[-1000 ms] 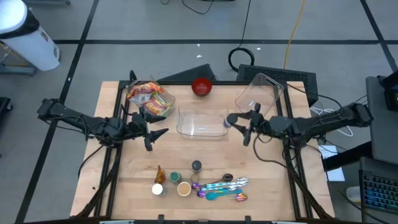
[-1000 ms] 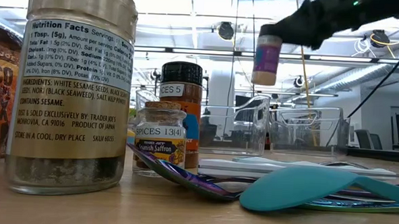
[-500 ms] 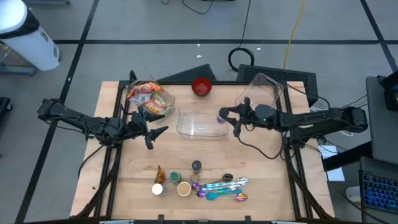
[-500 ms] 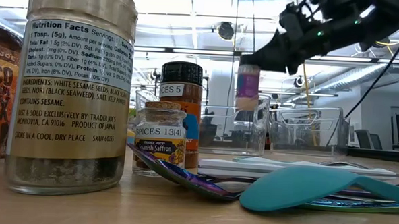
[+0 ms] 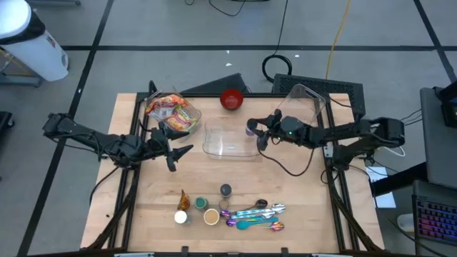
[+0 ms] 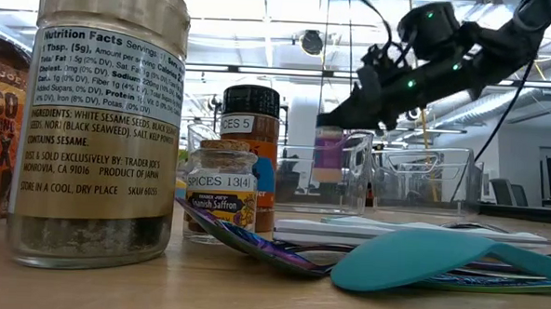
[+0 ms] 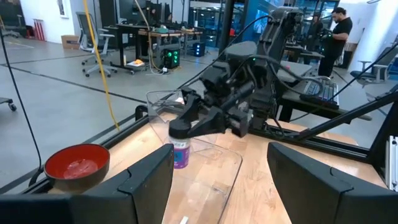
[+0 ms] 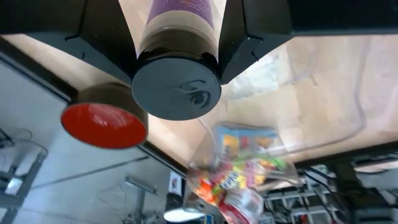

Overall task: Pick & Place Food Item
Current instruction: Put the violet seasoning bottle into the center transparent bin

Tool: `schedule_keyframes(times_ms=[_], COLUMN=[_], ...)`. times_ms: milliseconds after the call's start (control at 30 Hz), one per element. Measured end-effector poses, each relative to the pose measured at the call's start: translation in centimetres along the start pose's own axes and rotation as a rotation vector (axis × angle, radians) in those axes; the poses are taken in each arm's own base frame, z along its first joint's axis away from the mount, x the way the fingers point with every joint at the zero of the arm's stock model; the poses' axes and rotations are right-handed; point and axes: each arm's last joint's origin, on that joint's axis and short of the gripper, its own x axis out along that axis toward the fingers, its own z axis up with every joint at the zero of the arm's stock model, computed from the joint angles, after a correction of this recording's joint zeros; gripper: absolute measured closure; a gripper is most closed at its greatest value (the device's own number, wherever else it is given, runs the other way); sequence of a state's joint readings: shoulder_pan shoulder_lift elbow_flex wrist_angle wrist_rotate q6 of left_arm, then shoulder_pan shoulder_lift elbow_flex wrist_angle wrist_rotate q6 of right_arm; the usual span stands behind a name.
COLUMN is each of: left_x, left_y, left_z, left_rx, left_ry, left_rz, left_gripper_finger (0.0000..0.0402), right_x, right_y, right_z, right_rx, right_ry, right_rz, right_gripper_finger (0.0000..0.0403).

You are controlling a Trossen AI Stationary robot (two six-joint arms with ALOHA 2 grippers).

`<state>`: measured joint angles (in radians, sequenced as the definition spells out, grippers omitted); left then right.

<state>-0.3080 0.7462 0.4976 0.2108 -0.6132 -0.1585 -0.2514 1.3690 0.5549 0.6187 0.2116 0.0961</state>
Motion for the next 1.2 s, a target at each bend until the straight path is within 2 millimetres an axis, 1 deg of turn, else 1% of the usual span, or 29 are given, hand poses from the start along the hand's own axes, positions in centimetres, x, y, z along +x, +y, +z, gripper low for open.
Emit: schedule_keyframes(times_ms=[167, 467, 700, 967, 1200], left_x=[0.0, 0.0, 0.0, 0.0, 0.0], left_y=[0.0, 0.0, 0.0, 0.0, 0.0], left_z=[0.0, 0.0, 0.0, 0.0, 0.0], left_rx=[0.004, 0.003, 0.003, 0.003, 0.003], left_ry=[0.000, 0.001, 0.001, 0.001, 0.001], left_rz=[0.000, -0.001, -0.001, -0.001, -0.001], left_gripper_finger=[0.0135, 0.0135, 0.0135, 0.0135, 0.0135], right_x=[1.0, 1.9, 1.8, 1.8, 1.8], right_y=[-0.4, -0.3, -0.4, -0.4, -0.4], right_z=[-1.0, -2.2, -2.2, -2.2, -2.2], right_rx=[0.022, 0.014, 0.004, 0.004, 0.004], right_ry=[0.029, 0.053, 0.059, 0.060, 0.060], right_rz=[-0.020, -0.050, -0.070, -0.067, -0.067], right_gripper_finger=[0.0216, 0.0217, 0.0215, 0.0184, 0.0190])
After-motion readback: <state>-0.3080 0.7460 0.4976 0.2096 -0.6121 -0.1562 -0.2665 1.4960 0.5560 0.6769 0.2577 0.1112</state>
